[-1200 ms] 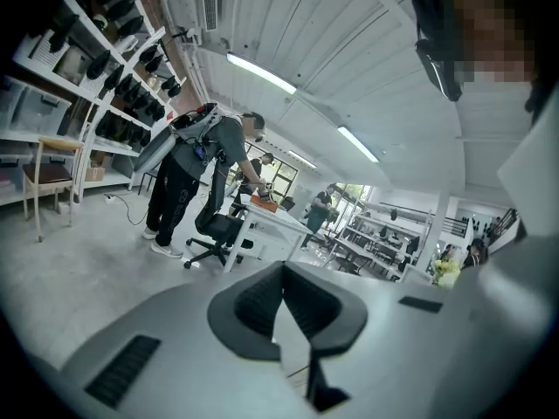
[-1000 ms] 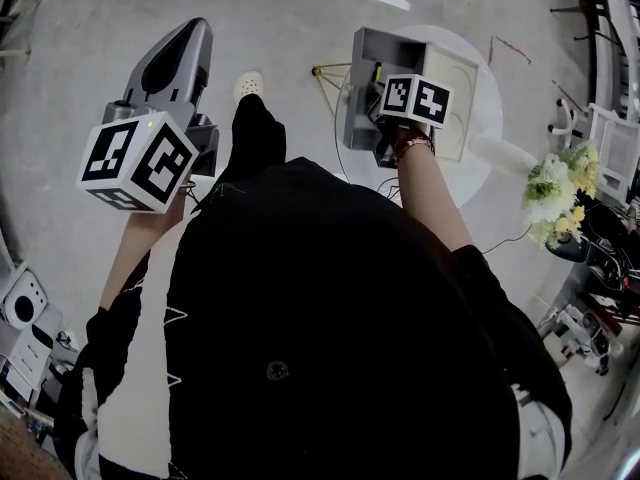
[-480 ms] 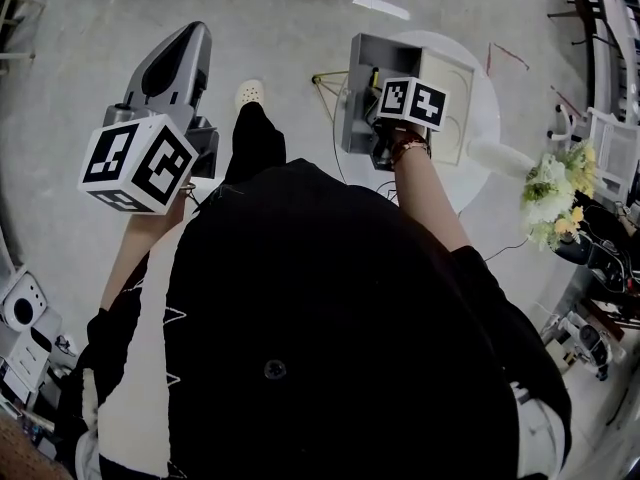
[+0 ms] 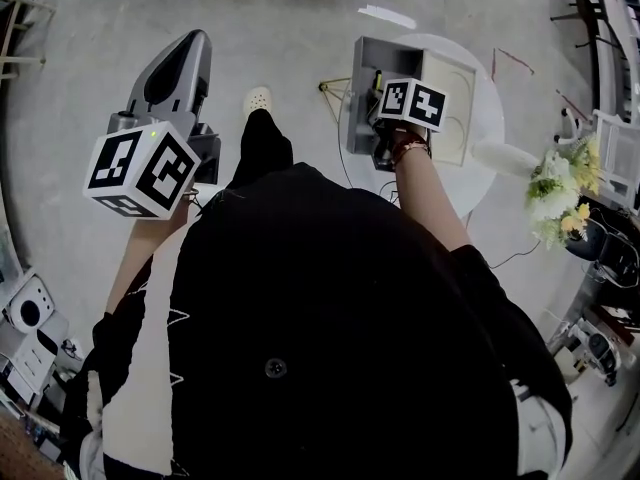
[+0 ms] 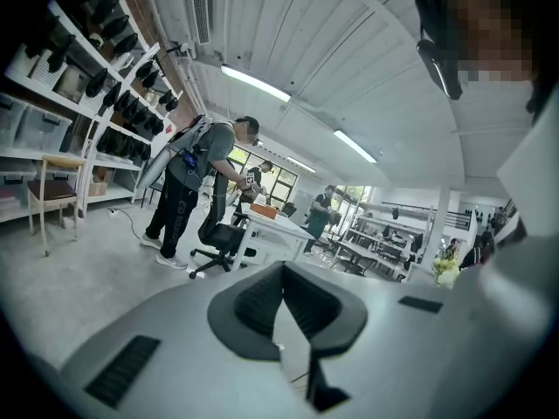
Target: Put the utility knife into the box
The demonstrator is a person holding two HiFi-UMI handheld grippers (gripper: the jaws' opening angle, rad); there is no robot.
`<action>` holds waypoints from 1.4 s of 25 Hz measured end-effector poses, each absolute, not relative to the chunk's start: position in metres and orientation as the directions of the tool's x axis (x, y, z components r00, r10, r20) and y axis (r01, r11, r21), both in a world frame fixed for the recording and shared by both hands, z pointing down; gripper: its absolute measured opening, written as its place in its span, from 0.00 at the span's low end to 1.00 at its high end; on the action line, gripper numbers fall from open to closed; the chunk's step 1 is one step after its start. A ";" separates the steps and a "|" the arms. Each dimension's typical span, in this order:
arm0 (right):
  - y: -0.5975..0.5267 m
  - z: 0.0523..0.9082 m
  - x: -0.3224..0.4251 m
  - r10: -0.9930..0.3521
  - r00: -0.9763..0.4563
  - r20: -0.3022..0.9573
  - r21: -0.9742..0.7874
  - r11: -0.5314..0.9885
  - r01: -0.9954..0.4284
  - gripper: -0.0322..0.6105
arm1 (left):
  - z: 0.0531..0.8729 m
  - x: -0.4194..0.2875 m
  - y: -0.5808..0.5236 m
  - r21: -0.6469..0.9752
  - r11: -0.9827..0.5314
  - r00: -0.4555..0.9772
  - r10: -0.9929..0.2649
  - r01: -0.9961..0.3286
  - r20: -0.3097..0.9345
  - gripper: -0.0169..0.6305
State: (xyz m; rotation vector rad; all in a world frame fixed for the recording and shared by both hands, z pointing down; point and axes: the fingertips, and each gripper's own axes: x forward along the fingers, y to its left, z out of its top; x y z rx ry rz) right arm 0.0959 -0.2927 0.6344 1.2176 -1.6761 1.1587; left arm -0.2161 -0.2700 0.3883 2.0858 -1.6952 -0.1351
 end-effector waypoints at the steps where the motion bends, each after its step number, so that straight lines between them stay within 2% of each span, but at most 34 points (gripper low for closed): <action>1: -0.293 0.634 0.097 -0.286 -0.268 0.920 -0.239 0.132 -0.962 0.14 | 0.386 -0.215 -0.269 0.394 -0.148 0.241 -0.950 -0.907 0.198 0.04; 9: -0.294 0.634 0.100 -0.306 -0.269 0.913 -0.239 0.131 -0.962 0.14 | 0.378 -0.209 -0.258 0.376 -0.156 0.239 -0.953 -0.913 0.187 0.04; 23: -0.300 0.587 0.102 -0.468 -0.266 0.843 -0.279 0.042 -0.959 0.10 | 0.347 -0.184 -0.244 0.361 -0.228 0.298 -0.942 -0.904 0.152 0.04; 35: -0.305 0.483 0.119 -0.677 -0.322 0.662 -0.447 -0.011 -0.895 0.06 | 0.304 -0.134 -0.245 0.343 -0.371 0.412 -0.910 -0.863 0.050 0.04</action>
